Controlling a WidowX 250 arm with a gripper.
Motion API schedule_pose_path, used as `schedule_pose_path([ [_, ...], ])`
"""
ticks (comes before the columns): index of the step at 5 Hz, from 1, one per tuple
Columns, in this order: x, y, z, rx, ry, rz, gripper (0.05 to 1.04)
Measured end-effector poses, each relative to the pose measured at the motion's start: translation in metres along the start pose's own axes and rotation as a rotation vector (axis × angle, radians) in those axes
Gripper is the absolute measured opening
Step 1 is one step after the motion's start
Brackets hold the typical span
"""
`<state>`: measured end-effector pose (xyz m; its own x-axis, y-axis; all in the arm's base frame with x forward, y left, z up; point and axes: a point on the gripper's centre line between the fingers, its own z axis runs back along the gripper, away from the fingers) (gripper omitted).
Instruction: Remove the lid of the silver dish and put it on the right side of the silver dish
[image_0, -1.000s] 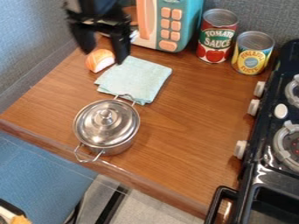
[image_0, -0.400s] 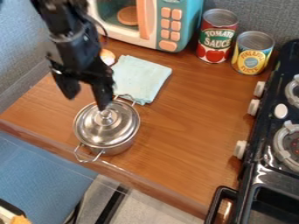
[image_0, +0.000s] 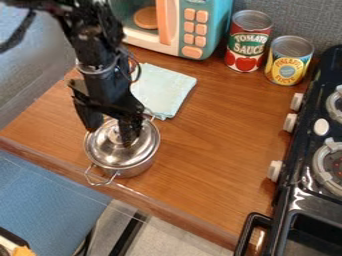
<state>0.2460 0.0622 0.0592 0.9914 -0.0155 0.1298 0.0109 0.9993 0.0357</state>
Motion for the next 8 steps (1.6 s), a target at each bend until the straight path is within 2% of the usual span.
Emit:
schedule_pose_path([
  [1,0.001,0.002,-0.014,0.009,0.032,0.016,1.0],
  [3,0.021,0.008,-0.019,0.016,0.024,0.038,0.968],
  [4,0.023,0.008,-0.019,0.024,0.024,0.046,0.819],
  [6,0.021,0.007,-0.019,0.041,0.014,0.041,0.308],
  [7,0.017,0.006,-0.017,0.044,0.008,0.039,0.178],
  [8,0.014,0.005,-0.017,0.038,0.009,0.04,0.091],
])
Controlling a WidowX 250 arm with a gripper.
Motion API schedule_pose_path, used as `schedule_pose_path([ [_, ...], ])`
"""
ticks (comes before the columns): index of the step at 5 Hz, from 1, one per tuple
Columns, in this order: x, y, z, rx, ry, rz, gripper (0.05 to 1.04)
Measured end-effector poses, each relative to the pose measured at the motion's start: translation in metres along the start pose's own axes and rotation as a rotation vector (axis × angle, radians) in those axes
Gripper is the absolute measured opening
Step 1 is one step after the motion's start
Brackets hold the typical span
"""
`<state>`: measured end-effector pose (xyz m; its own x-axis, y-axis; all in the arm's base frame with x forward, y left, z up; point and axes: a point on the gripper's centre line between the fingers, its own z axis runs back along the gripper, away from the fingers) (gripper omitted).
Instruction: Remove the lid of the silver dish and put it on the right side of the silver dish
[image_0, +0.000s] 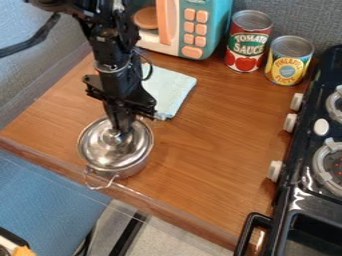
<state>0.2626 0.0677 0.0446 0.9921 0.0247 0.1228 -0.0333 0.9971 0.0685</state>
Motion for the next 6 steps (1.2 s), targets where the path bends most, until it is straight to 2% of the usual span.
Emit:
schedule_pose_path([
  [1,-0.003,0.002,0.001,-0.013,0.0,0.014,0.247],
  [3,-0.012,0.002,0.004,-0.035,0.015,0.025,0.835],
  [4,-0.013,0.002,0.004,-0.033,0.019,0.026,1.003],
  [5,-0.013,0.003,0.004,-0.026,0.019,0.038,0.896],
  [6,-0.011,0.003,0.003,-0.021,0.016,0.041,0.61],
])
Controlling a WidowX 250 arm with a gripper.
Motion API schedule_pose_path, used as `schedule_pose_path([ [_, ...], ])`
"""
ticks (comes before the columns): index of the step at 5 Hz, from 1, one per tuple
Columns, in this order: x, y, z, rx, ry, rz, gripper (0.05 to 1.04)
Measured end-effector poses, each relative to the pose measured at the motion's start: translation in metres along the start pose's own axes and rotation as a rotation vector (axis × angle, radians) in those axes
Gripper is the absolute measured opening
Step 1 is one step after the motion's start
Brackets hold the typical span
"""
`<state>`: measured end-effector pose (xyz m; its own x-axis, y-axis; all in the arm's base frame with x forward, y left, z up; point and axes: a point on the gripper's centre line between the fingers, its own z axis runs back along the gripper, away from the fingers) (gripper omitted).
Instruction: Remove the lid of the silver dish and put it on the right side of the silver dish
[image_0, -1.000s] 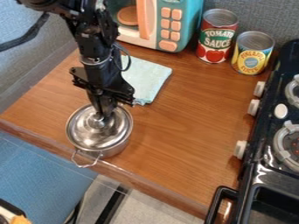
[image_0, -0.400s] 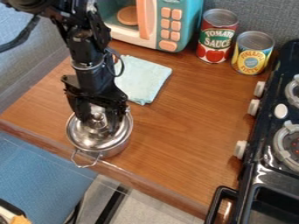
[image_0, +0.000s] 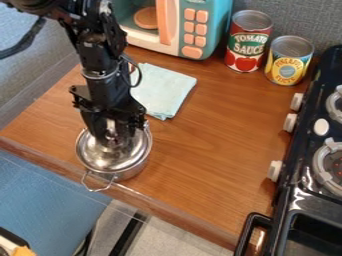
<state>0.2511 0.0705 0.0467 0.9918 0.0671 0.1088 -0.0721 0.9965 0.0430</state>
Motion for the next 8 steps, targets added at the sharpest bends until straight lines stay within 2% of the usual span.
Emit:
schedule_pose_path([
  [1,0.0,0.001,0.0,0.004,0.001,-0.003,0.332],
  [2,0.0,0.001,0.0,0.008,0.001,-0.007,0.286],
  [3,-0.003,-0.001,0.002,-0.003,0.029,-0.007,0.286],
  [4,0.003,-0.011,0.022,-0.018,0.003,-0.008,0.286],
  [5,0.015,-0.035,0.055,-0.009,-0.071,-0.03,0.286],
  [6,0.018,-0.073,0.06,-0.019,-0.091,-0.098,0.286],
  [7,0.013,-0.108,0.047,0.007,-0.072,-0.174,0.286],
  [8,0.01,-0.123,0.02,0.057,-0.021,-0.198,0.286],
])
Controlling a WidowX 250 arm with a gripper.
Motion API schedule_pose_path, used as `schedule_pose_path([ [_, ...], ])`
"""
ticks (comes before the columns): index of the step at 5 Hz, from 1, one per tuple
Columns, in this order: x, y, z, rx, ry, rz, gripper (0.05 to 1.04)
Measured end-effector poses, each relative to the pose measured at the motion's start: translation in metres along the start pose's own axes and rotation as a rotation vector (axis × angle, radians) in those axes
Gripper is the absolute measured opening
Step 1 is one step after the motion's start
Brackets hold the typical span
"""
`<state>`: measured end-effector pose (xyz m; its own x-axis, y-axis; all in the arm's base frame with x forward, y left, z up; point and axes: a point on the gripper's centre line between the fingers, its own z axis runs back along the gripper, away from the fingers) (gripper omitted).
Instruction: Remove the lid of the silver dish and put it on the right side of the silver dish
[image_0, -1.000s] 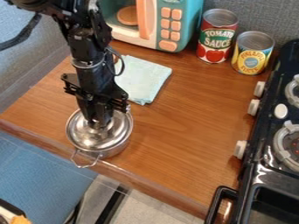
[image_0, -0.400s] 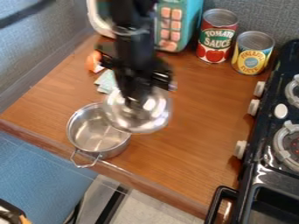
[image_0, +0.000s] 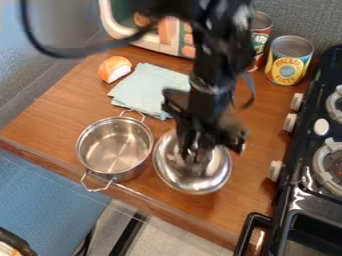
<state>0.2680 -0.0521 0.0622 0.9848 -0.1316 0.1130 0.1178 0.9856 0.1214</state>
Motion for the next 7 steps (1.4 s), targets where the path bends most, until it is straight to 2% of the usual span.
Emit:
schedule_pose_path([
  [2,-0.003,-0.009,-0.04,0.01,0.067,-0.008,0.285],
  [3,-0.004,-0.016,-0.041,-0.027,0.064,-0.011,0.328],
  [4,-0.011,-0.022,-0.037,-0.038,0.064,-0.057,0.62],
  [5,-0.009,-0.019,-0.005,-0.046,0.004,-0.04,0.917],
  [6,-0.009,-0.014,0.019,-0.078,-0.003,-0.011,1.005],
  [7,-0.012,-0.005,0.022,-0.08,0.036,0.022,1.0],
])
